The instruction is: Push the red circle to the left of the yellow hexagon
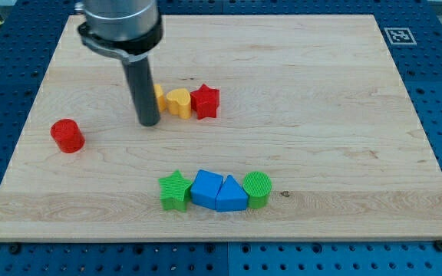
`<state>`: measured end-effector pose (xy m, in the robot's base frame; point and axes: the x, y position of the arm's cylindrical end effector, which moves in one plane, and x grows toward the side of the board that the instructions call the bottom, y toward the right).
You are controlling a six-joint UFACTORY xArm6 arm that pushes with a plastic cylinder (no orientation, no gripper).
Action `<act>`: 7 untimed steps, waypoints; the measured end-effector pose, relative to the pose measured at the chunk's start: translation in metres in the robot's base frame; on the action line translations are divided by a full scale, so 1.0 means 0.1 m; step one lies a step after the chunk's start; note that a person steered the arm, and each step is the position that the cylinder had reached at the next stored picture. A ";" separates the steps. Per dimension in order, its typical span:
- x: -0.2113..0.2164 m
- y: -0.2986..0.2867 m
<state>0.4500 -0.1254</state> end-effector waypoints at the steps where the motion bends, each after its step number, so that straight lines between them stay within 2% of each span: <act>1: 0.00 -0.44; 3: -0.01 -1.25; 4: 0.14 -1.53; 5: 0.59 -1.50; 6: 0.66 -1.25; 7: 0.40 -1.10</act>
<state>0.4897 -0.2358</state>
